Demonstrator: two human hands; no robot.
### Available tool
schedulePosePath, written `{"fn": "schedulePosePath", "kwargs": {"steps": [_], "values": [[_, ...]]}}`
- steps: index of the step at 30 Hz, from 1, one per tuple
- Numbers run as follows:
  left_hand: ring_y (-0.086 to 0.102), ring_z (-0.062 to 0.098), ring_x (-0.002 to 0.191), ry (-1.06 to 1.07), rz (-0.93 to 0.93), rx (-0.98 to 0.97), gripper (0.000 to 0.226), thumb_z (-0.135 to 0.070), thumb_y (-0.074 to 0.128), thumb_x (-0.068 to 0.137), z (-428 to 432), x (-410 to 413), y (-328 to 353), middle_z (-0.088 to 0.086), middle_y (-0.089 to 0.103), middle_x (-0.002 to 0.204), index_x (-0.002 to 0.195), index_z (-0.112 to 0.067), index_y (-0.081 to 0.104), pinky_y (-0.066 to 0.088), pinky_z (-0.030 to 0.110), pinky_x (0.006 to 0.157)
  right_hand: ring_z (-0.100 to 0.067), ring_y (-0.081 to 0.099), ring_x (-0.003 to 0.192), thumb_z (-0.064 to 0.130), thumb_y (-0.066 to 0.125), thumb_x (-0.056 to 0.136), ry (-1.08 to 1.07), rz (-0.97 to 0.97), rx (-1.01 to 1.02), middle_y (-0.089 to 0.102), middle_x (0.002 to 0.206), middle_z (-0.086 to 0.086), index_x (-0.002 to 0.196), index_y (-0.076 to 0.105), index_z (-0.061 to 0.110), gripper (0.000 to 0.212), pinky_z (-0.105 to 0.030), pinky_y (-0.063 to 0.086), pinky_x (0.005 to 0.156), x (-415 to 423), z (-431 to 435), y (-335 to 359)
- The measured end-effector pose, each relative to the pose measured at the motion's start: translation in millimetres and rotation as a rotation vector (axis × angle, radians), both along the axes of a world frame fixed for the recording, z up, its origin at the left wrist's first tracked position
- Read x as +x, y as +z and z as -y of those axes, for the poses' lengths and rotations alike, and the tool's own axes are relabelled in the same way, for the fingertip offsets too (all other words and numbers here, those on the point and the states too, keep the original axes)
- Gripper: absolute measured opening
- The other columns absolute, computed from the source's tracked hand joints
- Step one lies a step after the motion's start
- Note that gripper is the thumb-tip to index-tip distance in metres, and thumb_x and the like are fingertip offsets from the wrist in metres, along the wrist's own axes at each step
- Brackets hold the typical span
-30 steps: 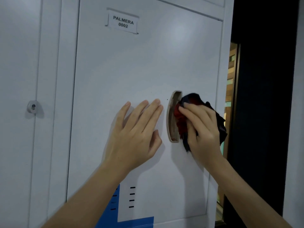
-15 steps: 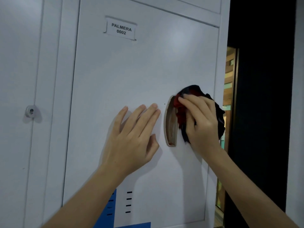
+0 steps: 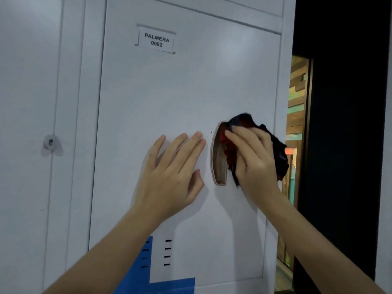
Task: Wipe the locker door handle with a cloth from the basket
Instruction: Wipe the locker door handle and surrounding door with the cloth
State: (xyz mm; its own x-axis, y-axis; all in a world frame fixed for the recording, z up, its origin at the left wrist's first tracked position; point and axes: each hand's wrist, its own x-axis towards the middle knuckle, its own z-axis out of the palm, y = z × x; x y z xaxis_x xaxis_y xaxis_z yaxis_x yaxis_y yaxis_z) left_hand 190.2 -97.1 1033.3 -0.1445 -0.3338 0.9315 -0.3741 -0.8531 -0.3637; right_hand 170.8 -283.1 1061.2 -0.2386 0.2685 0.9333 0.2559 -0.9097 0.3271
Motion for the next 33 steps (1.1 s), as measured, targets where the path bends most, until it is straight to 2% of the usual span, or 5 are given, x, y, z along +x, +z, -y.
{"fn": "schedulePosePath", "kwargs": {"steps": [7, 15, 22, 28, 33], "values": [[0.046, 0.019, 0.123, -0.098, 0.011, -0.001, 0.046, -0.025, 0.047, 0.088, -2.3, -3.7, -1.0, 0.006, 0.054, 0.134, 0.13, -0.008, 0.054, 0.021, 0.042, 0.112, -0.023, 0.049, 0.102, 0.007, 0.045, 0.094, 0.021, -0.124, 0.104, 0.065, 0.112, -0.015, 0.111, 0.066, -0.002, 0.028, -0.024, 0.038, 0.098, -14.8, -10.7, -64.6], [0.042, 0.008, 0.087, -0.363, -0.214, -0.047, 0.027, -0.048, 0.054, 0.083, -1.7, -14.0, -24.6, -0.009, 0.054, 0.086, 0.079, -0.025, 0.067, 0.018, 0.021, 0.092, -0.01, 0.044, 0.105, 0.018, 0.05, 0.092, 0.262, -0.458, 0.212, 0.057, 0.117, -0.002, 0.122, 0.06, 0.007, 0.033, -0.01, 0.034, 0.096, -40.6, -15.3, -68.9], [0.038, 0.007, 0.082, -0.307, -0.308, -0.045, 0.041, -0.065, 0.054, 0.072, 10.4, -20.7, -25.1, -0.014, 0.052, 0.081, 0.081, -0.026, 0.062, 0.016, 0.025, 0.078, 0.007, 0.043, 0.114, 0.01, 0.041, 0.093, 0.591, -0.786, 0.204, 0.044, 0.123, 0.005, 0.133, 0.048, 0.007, 0.04, -0.004, 0.033, 0.094, -55.9, -6.6, -61.3], [0.038, 0.006, 0.075, -0.27, -0.278, -0.157, 0.023, -0.043, 0.053, 0.072, 12.9, -33.0, -17.3, -0.013, 0.049, 0.068, 0.07, -0.023, 0.064, 0.011, 0.024, 0.071, 0.005, 0.052, 0.1, 0.002, 0.046, 0.09, 0.587, -0.626, 0.18, 0.053, 0.103, 0.004, 0.117, 0.062, 0.006, 0.031, -0.008, 0.042, 0.082, -53.5, 14.0, -40.7], [0.042, 0.004, 0.072, -0.292, -0.262, -0.267, 0.026, -0.029, 0.046, 0.075, 13.5, -36.3, 16.8, -0.016, 0.043, 0.071, 0.087, -0.024, 0.069, 0.016, 0.022, 0.069, -0.018, 0.048, 0.105, -0.003, 0.046, 0.085, 0.267, -0.296, 0.108, 0.056, 0.112, -0.016, 0.115, 0.062, -0.001, 0.033, -0.022, 0.042, 0.092, -28.3, 25.0, -5.6]]}}
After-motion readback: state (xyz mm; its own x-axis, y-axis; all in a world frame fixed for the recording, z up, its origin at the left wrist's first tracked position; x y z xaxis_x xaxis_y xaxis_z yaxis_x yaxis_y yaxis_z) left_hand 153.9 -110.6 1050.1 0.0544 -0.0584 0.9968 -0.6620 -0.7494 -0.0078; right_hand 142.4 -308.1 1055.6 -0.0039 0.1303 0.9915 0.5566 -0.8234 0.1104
